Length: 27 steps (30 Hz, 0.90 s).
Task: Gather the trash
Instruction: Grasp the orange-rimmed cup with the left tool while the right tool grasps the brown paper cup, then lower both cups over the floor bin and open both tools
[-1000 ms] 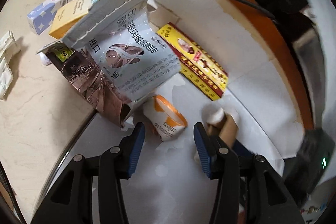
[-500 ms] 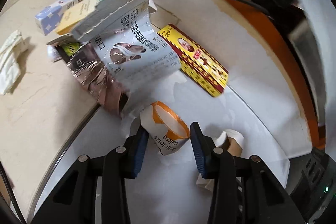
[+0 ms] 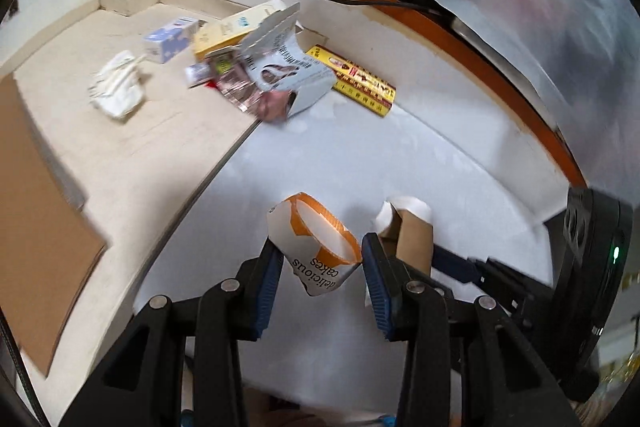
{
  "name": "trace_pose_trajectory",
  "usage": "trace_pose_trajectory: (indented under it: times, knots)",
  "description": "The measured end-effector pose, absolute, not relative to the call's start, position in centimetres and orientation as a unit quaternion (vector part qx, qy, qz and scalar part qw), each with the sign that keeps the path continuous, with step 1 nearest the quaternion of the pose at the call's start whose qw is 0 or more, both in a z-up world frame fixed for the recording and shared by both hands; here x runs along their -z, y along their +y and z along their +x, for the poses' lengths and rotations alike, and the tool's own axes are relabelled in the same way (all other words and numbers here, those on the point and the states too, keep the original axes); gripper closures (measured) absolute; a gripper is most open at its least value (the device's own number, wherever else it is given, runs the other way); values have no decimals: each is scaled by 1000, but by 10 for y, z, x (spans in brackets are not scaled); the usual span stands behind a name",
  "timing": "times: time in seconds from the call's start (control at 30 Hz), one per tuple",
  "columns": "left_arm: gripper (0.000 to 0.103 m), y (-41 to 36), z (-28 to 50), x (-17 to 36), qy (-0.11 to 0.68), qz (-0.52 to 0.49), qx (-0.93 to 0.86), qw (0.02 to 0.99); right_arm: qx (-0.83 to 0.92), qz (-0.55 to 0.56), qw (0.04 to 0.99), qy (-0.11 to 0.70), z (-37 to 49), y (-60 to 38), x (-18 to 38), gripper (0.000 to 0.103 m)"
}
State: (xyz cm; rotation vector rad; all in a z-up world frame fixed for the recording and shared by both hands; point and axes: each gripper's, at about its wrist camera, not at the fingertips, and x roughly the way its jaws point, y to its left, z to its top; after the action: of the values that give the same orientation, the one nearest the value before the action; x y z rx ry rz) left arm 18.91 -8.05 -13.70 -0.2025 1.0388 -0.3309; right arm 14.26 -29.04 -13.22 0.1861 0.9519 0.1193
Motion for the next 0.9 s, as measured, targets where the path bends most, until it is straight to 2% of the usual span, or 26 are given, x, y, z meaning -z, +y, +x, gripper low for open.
trace_pose_trajectory:
  times: [0.47, 0.73, 0.9]
  knots:
    - [64, -23, 70, 147, 479, 5, 116, 870, -125, 24, 871, 474, 68, -209, 135, 55]
    - [64, -5, 23, 202, 522, -2, 122, 844, -160, -35, 864, 477, 16, -167, 162, 55]
    - [64, 3, 13, 249, 548, 5, 117, 828, -154, -57, 850, 501, 1, -151, 205, 55]
